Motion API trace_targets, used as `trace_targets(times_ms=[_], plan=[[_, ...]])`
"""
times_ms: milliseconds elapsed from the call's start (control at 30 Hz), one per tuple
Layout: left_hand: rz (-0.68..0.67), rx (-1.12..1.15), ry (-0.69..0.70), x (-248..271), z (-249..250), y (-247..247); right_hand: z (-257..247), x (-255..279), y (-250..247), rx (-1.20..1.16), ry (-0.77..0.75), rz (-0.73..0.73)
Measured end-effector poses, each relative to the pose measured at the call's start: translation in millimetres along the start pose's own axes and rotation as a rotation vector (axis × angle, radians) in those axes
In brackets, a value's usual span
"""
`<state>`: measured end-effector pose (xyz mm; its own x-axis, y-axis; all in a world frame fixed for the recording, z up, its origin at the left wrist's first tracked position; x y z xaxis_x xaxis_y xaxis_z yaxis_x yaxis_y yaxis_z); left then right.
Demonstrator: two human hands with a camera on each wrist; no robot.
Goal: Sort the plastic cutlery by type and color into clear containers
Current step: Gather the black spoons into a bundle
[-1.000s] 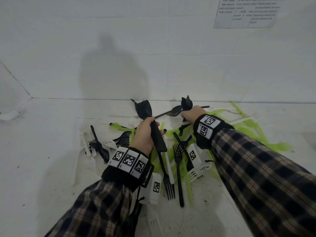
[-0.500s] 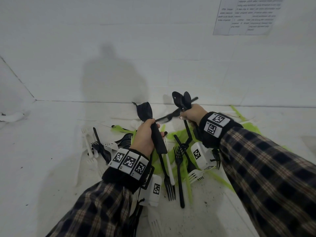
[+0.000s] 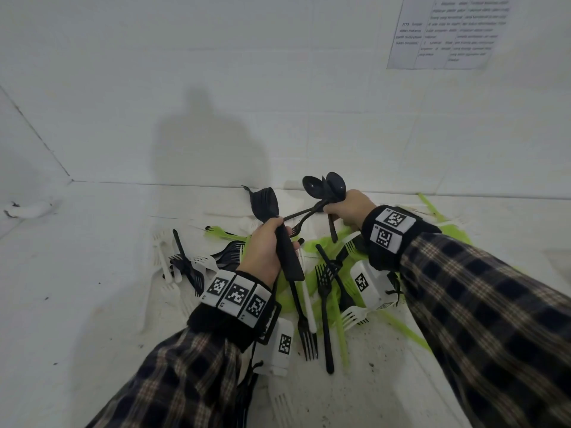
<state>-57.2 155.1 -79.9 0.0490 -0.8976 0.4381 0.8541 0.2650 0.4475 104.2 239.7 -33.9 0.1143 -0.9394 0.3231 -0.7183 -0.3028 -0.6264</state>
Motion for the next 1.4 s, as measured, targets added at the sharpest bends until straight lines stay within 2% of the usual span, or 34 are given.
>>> trace_targets(times_ms=[200, 333, 400, 467, 667, 800, 900, 1033, 1167, 1300, 1400], plan=[[-0.02, -0.005, 0.0, 5.1, -0.3, 5.4, 19.7, 1.0, -9.0, 0.072, 0.213, -0.001], [-0.037, -0.011, 0.011, 8.5, 0.7, 9.8, 26.5, 4.8, -35.2, 0.129, 0.2, 0.174], [-0.041, -0.004, 0.007, 9.6, 0.4, 11.5, 32.4, 7.0, -47.0, 0.095, 0.194, 0.274], [-0.046, 0.006, -0.002, 11.1, -0.7, 13.1, 36.2, 6.3, -48.3, 0.011, 0.159, 0.298], [-0.045, 0.022, -0.051, 14.8, -10.0, 14.6, 14.5, 9.4, -10.9, -0.156, 0.002, 0.089], [-0.019, 0.021, -0.042, 15.1, -12.5, 10.4, -5.8, 21.2, 24.5, -0.221, -0.095, -0.124], [-0.011, 0.03, -0.026, 16.3, -12.6, 8.3, -18.1, 36.7, 43.0, -0.234, -0.174, -0.201], [-0.034, 0.051, 0.003, 19.2, -13.0, 10.6, -25.6, 55.7, 62.3, -0.253, -0.266, -0.246], [-0.053, 0.081, 0.033, 27.2, -16.7, 13.7, -24.9, 71.0, 62.3, -0.253, -0.323, -0.198], [-0.085, 0.059, 0.037, 42.0, -20.7, 22.4, -17.3, 81.2, 64.1, -0.237, -0.326, -0.196], [-0.098, -0.016, 0.02, 50.3, -24.9, 27.9, -9.3, 88.3, 63.6, -0.312, -0.307, -0.211]])
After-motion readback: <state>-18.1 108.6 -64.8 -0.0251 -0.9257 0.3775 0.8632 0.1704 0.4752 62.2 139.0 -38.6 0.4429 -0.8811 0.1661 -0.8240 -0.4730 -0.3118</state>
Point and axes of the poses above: each hand's wrist, its own x-axis away from the middle knuckle, its own y-axis out of the palm, z = x × y, the point moved 8 cm from there along -x, towards the middle knuckle, and after that the axes turned 7 degrees about -z, right-handed, at the moved point
